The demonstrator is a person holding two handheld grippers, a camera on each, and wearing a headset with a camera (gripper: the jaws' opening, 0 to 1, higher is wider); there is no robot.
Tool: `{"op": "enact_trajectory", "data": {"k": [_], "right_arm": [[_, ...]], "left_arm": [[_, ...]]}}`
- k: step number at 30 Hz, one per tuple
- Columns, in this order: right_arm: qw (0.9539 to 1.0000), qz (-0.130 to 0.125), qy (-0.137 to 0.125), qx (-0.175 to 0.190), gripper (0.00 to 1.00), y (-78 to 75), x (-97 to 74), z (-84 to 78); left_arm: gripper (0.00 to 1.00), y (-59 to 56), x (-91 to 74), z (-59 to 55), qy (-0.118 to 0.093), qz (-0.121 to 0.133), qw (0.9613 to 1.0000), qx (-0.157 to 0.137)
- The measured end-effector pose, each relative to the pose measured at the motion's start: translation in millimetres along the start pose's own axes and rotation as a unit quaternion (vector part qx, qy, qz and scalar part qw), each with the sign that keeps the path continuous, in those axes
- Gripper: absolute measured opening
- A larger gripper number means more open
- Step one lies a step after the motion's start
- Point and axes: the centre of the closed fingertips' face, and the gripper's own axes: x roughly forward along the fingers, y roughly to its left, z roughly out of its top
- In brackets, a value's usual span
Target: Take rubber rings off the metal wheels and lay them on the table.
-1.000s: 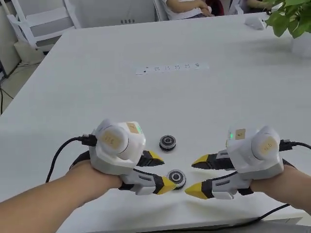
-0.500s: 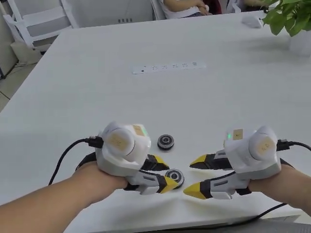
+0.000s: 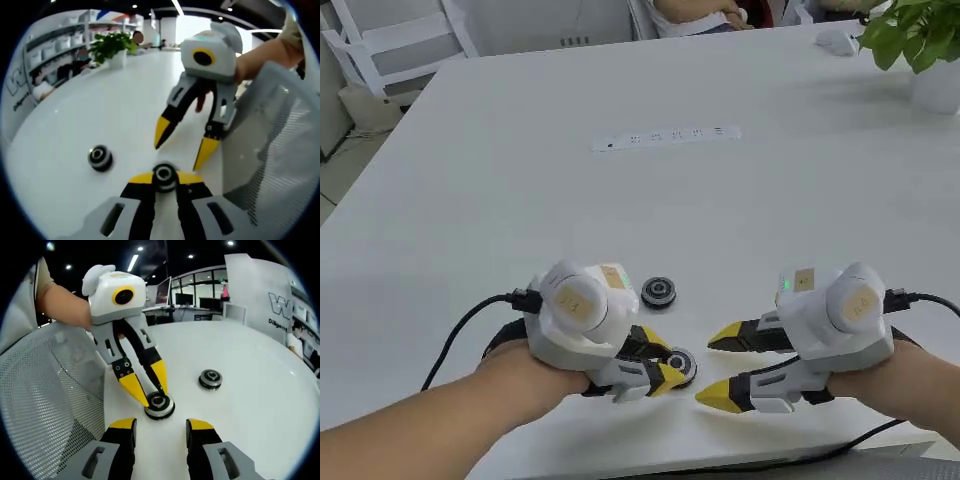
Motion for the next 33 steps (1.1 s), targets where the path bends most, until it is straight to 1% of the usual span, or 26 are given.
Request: {"op": "enact_trajectory", "data": {"k": [7, 10, 17, 22, 27, 30, 33], "right_arm": [[0.9999, -0.001, -0.008, 0.007, 0.36, -2.5, 0.0, 2.9], [1.0000, 0.003, -0.006, 0.004, 0.36, -0.6, 1.3, 3.0], [0.9999, 0.015, -0.007, 0.001, 0.35, 2.4, 6.4, 5.9], [0.9997, 0.021, -0.006, -0.004, 0.32, 4.4, 10.1, 7.5], [0.9996, 0.027, -0.003, -0.005, 0.31, 6.9, 14.1, 6.0], [0.9996, 0.028, -0.004, -0.001, 0.30, 7.2, 15.6, 6.2], [0.9995, 0.028, -0.007, 0.011, 0.29, 7.0, 17.1, 7.0]], "left_arm": [[0.15, -0.4, -0.3, 0.4, -0.003, 0.006, 1.0000, 0.007], [0.14, 0.5, -0.5, 0.7, -0.006, 0.008, 0.9998, 0.014], [0.14, 0.6, -0.3, 0.9, -0.006, 0.012, 0.9998, 0.015], [0.14, 0.6, -0.2, 0.6, -0.008, 0.013, 0.9998, 0.013], [0.14, 0.5, -0.2, 0.6, -0.008, 0.014, 0.9998, 0.012], [0.14, 0.7, -0.2, 0.5, -0.008, 0.016, 0.9998, 0.011], [0.14, 0.8, -0.2, 0.5, -0.008, 0.017, 0.9998, 0.011]]}}
